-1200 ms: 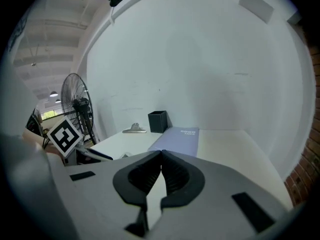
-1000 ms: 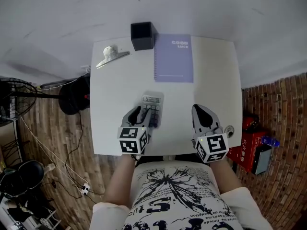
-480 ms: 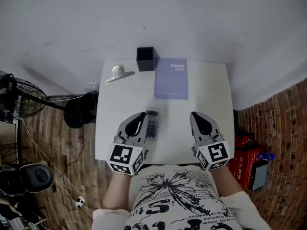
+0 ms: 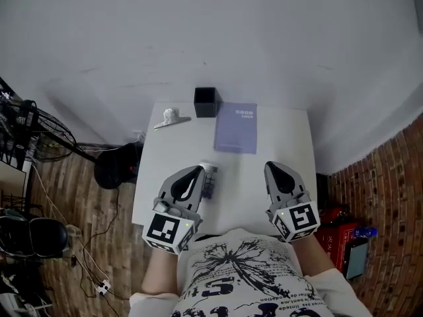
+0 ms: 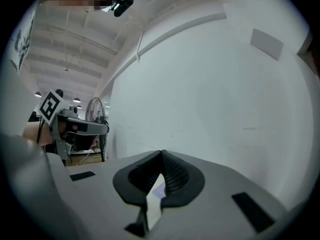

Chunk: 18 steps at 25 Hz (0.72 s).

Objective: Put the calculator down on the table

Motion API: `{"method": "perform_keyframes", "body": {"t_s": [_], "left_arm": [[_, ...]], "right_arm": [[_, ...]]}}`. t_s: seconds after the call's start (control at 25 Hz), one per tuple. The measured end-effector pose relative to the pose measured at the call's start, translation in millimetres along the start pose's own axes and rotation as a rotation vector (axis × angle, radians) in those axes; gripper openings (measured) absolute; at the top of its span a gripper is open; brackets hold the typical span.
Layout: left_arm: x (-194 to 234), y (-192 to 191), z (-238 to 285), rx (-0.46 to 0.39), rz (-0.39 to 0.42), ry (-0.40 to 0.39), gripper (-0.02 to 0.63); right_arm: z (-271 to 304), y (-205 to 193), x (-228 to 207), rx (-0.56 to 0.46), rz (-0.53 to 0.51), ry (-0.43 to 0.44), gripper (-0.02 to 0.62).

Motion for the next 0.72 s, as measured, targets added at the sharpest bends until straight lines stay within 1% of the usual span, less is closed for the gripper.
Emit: {"method": "perform_keyframes", "body": {"t_s": [0.16, 0.28, 0.48, 0.72], "left_arm": [[-10.5, 2.9, -5.7, -0.017, -0.008, 0.007, 0.014], [-16.3, 5.6, -9.1, -0.023, 0.003, 0.0, 0.014], [-20.2, 8.0, -12.1, -0.036, 0.01, 0.002, 0.014], [-26.4, 6.3, -14.1, -0.024, -0.004, -0.005, 0.014]], "right_arm": [[-10.4, 4.3, 2.6, -0.023, -0.048, 0.038, 0.014], [-16.1, 4.3, 5.7, -0.034, -0.071, 0.055, 0.014], [-23.2, -0.9, 3.5, -0.033, -0.071, 0.051, 0.012], [-31.6, -1.5, 6.0, -0.027, -0.058, 0.042, 0.012]]}}
Point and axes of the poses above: the fingertips, and each gripper's own axes: z forward along the fingers, x to its left, y out of its top, the point moved 8 cm from there along -z, backward along the fingers, and after that the axes turned 9 degrees about z, right-handed, at the moved point
